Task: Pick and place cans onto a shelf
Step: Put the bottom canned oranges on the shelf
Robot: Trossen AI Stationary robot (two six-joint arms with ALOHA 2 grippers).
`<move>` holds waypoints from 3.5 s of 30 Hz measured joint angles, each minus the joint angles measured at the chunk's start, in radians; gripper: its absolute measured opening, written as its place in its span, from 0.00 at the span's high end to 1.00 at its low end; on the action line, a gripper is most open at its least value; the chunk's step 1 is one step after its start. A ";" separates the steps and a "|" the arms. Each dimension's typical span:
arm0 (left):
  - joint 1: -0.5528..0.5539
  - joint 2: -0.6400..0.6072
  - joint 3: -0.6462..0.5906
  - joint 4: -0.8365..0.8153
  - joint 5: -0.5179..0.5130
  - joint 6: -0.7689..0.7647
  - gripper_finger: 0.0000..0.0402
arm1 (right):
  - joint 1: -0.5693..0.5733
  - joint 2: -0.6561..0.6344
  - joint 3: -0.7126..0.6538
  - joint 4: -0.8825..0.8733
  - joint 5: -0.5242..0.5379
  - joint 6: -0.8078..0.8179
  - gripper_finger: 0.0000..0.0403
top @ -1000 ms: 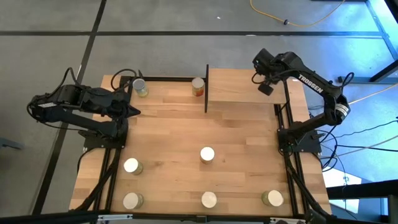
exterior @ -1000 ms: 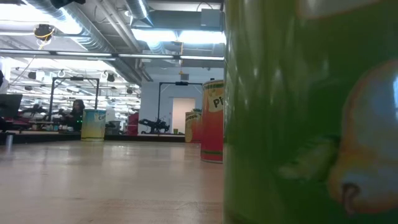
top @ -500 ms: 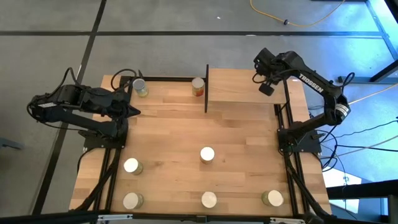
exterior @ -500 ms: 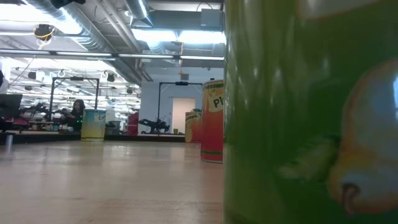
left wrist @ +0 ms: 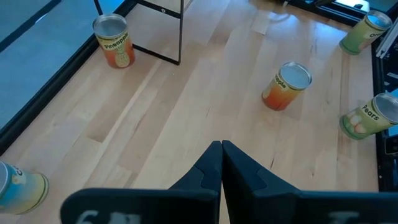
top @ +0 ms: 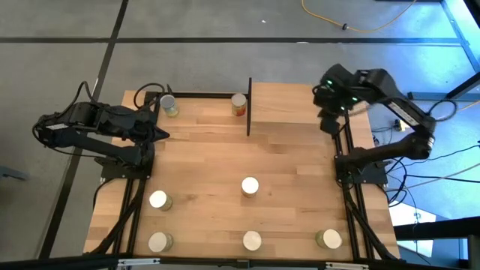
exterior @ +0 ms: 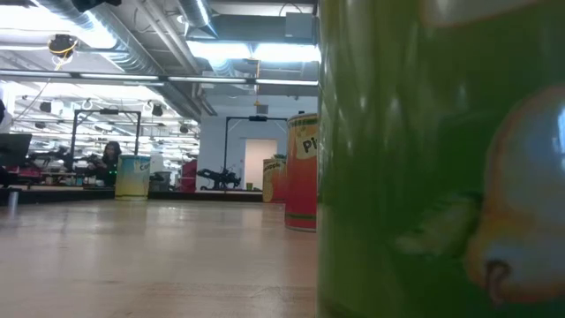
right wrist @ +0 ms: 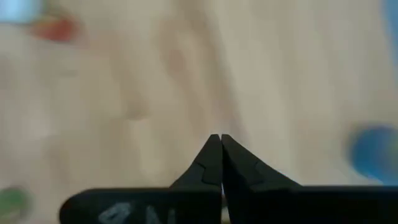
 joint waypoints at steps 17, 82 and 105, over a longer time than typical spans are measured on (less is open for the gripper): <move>0.000 0.077 0.000 0.020 0.144 0.156 1.00 | 0.540 -0.178 -0.057 0.002 -0.297 0.571 1.00; -0.183 0.321 0.000 0.293 0.264 0.158 1.00 | 1.295 0.039 -0.753 0.789 -0.338 0.837 0.82; -0.183 0.321 0.000 0.293 0.264 0.158 1.00 | 1.337 0.078 -0.753 0.840 -0.280 0.860 0.82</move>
